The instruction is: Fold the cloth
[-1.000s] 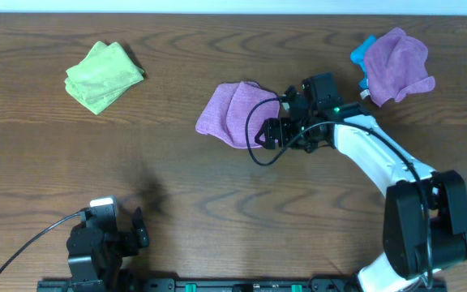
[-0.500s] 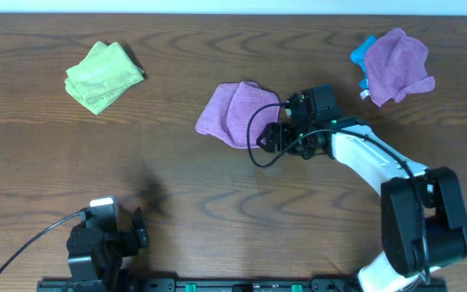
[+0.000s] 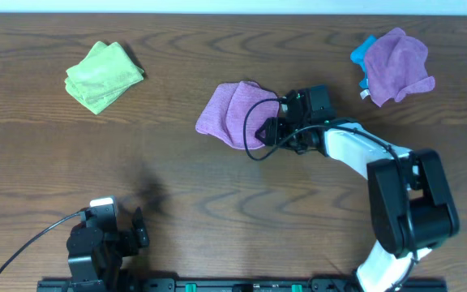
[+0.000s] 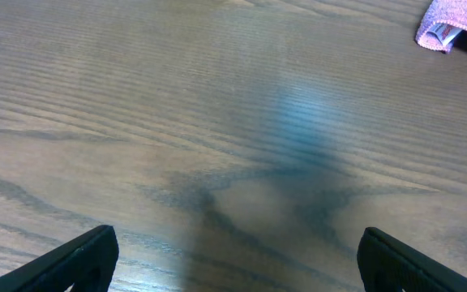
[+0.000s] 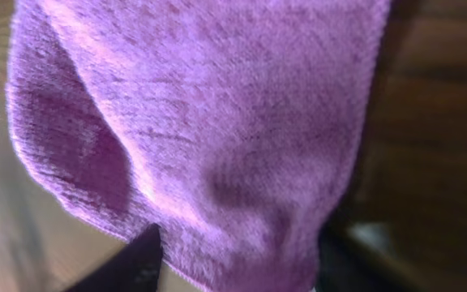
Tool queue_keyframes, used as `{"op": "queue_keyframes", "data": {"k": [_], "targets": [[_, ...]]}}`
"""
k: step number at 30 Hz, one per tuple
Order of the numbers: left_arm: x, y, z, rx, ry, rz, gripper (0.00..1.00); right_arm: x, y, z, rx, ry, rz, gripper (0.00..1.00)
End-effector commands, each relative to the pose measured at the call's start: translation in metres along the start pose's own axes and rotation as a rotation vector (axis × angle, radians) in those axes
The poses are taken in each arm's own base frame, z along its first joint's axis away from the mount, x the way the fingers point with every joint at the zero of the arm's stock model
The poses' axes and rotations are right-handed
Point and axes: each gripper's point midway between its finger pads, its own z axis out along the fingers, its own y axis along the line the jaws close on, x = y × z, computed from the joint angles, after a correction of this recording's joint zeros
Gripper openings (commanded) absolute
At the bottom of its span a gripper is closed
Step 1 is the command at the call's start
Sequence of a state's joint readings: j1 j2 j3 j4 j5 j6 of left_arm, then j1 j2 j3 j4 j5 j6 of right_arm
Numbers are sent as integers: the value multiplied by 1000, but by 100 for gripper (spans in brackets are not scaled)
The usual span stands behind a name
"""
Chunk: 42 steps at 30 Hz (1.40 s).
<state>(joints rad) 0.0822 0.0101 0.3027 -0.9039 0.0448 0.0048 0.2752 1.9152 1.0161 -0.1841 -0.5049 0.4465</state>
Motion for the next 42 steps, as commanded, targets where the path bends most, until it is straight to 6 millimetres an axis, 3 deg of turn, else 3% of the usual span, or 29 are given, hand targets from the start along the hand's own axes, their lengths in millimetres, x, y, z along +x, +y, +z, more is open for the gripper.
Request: {"op": "queue_keyframes", "data": {"k": [1,2,3,7,10,13,17,20,24,34,38,42], "targets": [[17,6,4,-33,60,30,95,9,-14,11,17,30,52,26],[17,6,4,-33,60,30,95,5,-12,11,10,16,34,6],[17,6,4,-33,60,30,95,0,-9,9,1,-3,11,1],[17,6,4,-33,60,30,95,-32,13,-14,-53,-88,-76,1],[17,6,4,-33,60,30,95,-65,41,-55,-89,-194,-143,1],[17,6,4,-33,60,30,95,-101,68,-118,-89,-337,-238,1],[17,6,4,-33,60,30,96,-117,83,-182,-48,-441,-320,1],[17,6,4,-33,60,30,96,-117,87,-209,-31,-476,-342,1],[17,6,4,-33,60,30,95,-110,87,-223,-20,-482,-342,1],[17,6,4,-33,60,30,95,-97,99,-237,-39,-479,-386,1],[17,6,4,-33,60,30,95,-84,122,-235,-128,-438,-423,1],[17,6,4,-33,60,30,95,-56,155,-236,-213,-368,-472,1]]}}
